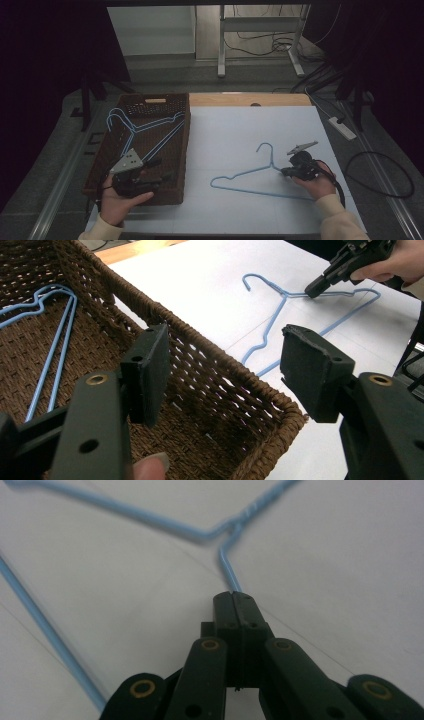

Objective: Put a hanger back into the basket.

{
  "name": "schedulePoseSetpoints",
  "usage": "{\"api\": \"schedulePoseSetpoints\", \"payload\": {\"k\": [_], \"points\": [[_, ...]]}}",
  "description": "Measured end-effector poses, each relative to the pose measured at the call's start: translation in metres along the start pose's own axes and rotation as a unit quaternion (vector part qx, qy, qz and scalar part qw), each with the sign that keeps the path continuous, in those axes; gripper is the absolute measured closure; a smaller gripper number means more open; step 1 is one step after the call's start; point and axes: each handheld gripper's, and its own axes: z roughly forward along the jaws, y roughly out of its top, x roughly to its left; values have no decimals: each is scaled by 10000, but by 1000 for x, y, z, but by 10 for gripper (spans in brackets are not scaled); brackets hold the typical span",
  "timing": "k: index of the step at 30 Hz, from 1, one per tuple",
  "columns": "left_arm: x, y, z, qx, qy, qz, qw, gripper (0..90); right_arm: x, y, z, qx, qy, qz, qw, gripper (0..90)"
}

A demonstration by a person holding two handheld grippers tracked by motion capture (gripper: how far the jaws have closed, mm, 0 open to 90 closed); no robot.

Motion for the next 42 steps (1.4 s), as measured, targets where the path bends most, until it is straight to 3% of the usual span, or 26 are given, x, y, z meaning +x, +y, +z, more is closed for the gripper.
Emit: {"api": "schedulePoseSetpoints", "payload": {"k": [3, 5, 7, 9, 10, 11, 13, 14, 17, 19, 22, 28, 30, 33, 34, 35, 39, 42], "points": [[0, 0, 0, -2, -4, -10, 10000, 377, 7, 7, -5, -176, -54, 111, 9998, 898], [-1, 0, 0, -2, -14, 1, 10000, 377, 12, 21, -8, -325, -174, 337, 9988, 761], [-1, 0, 0, -7, -20, 6, 10000, 377, 13, 24, -7, -331, -183, 381, 9986, 760], [-1, 0, 0, -10, -24, 10, 10000, 377, 13, 34, -2, -244, -298, 646, 9972, 684], [-1, 0, 0, -11, -31, 4, 10000, 377, 10, 43, 5, -133, -398, 1006, 9940, 632], [-1, 0, 0, -11, -31, 2, 10000, 377, 9, 47, 9, -77, -423, 1156, 9924, 618], [0, 0, 0, -14, -31, 2, 10000, 377, 8, 50, 12, -26, -460, 1257, 9910, 600], [0, 0, 0, -10, -34, 4, 10000, 377, 7, 58, 20, 107, -637, 1354, 9887, 595], [1, -1, 0, -18, -43, 2, 10000, 377, 6, 64, 27, 220, -793, 1395, 9868, 576], [1, -1, -1, -20, -48, 0, 10000, 377, 3, 68, 35, 362, -899, 1587, 9825, 568], [1, -1, -1, -27, -44, 0, 10000, 376, 1, 69, 40, 417, -903, 1702, 9804, 593], [1, -1, -1, -30, -46, 13, 10000, 376, 5, 71, 44, 562, -1197, 1707, 9764, 673], [1, -1, -1, -22, -47, 21, 10000, 376, 9, 74, 45, 654, -1299, 1854, 9718, 750], [0, 0, -1, -27, -45, 23, 10000, 376, 11, 76, 47, 687, -1324, 1966, 9691, 793], [0, 0, -2, -31, -42, 25, 10000, 376, 13, 80, 48, 780, -1434, 2078, 9645, 804], [0, 0, -2, -37, -42, 28, 10000, 376, 13, 81, 48, 790, -1439, 2136, 9630, 807], [1, 0, -2, -40, -42, 27, 10000, 376, 11, 81, 48, 774, -1408, 2296, 9599, 819], [1, 0, -3, -42, -41, 27, 10000, 376, 10, 78, 45, 566, -1434, 2358, 9595, 848]]}}
